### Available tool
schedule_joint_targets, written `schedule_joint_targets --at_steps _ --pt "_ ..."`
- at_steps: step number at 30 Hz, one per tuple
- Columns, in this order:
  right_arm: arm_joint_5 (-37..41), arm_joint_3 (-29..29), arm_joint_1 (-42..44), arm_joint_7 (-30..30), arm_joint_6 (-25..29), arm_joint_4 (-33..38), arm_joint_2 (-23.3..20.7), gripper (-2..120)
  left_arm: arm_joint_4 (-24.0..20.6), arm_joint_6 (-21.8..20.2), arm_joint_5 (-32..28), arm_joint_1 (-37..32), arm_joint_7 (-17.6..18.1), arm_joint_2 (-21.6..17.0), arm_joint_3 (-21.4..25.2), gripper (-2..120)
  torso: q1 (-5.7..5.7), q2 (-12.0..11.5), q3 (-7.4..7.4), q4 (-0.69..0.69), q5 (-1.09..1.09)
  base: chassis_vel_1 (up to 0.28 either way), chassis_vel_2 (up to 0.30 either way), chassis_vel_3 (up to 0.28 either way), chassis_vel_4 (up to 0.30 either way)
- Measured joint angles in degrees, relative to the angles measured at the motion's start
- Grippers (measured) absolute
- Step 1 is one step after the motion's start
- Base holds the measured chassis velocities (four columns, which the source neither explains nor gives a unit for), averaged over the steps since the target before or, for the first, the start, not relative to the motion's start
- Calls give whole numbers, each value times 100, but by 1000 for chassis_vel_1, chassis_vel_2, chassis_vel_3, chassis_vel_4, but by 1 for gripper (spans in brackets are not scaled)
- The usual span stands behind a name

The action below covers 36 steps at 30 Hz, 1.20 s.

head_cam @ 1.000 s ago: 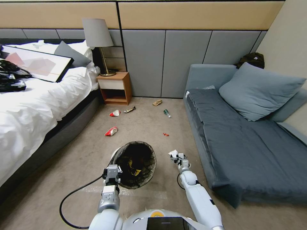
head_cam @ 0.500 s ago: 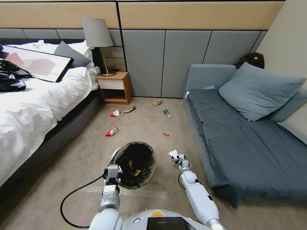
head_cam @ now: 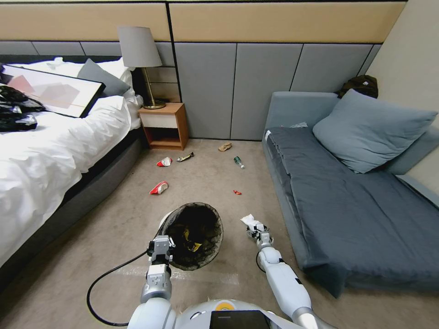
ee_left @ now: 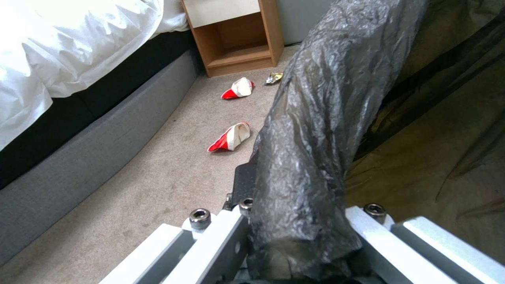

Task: Pick up the trash bin, then pick up the garbage from the floor and place it into the trash bin.

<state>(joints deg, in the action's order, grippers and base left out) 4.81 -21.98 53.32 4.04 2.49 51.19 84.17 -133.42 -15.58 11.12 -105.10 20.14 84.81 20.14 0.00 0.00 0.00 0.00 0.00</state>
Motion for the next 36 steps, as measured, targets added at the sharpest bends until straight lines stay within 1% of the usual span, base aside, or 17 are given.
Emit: schedule_joint_targets --at_steps 4,10,15,18,19,20,23,24,27,28,31,32,35,36 --pt "2 -17 -82 -1 65 -175 32 100 6 4 8 -7 3 2 -4 1 0 0 0 0 0 0 0 0 0" --pt "33 -58 -329 -10 167 -660 74 100 31 12 39 -16 6 12 -39 1 0 0 0 0 0 0 0 0 0" --pt "25 -63 -409 -9 262 -860 72 100 55 20 41 -15 7 12 -34 1 0 0 0 0 0 0 0 0 0" --pt "22 -81 -535 -8 408 -1151 77 100 87 25 80 -18 9 12 -52 1 0 0 0 -1 0 0 0 0 0" --pt "23 -85 -589 -15 486 -1259 81 98 91 25 94 -20 9 13 -67 1 0 0 0 -1 0 0 0 0 0" --pt "23 -85 -589 -15 486 -1259 81 98 91 25 94 -20 9 13 -67 1 0 0 0 -1 0 0 0 0 0" --pt "26 -87 -662 -67 622 -1426 89 86 96 26 131 -41 9 11 -80 1 0 0 0 0 0 0 0 0 0" --pt "26 -87 -662 -67 622 -1426 89 86 96 26 131 -41 9 11 -80 1 0 0 0 0 0 0 0 0 0" --pt "27 -86 -723 -104 695 -1536 114 72 100 31 152 -69 14 1 -84 1 0 0 0 0 0 0 0 0 0" --pt "27 -86 -723 -104 695 -1536 114 72 100 31 152 -69 14 1 -84 1 0 0 0 0 0 0 0 0 0" --pt "24 -83 -766 -128 731 -1603 129 57 100 35 169 -101 25 -10 -95 1 0 0 0 1 0 0 0 0 0" --pt "24 -83 -766 -128 731 -1603 129 57 100 35 169 -101 25 -10 -95 1 0 0 0 1 0 0 0 0 0" --pt "21 -81 -806 -130 749 -1652 130 43 100 38 172 -113 31 -21 -96 1 0 0 0 1 1 0 0 0 0" --pt "21 -81 -806 -130 749 -1652 130 43 100 38 172 -113 31 -21 -96 1 0 0 0 1 1 0 0 0 0"
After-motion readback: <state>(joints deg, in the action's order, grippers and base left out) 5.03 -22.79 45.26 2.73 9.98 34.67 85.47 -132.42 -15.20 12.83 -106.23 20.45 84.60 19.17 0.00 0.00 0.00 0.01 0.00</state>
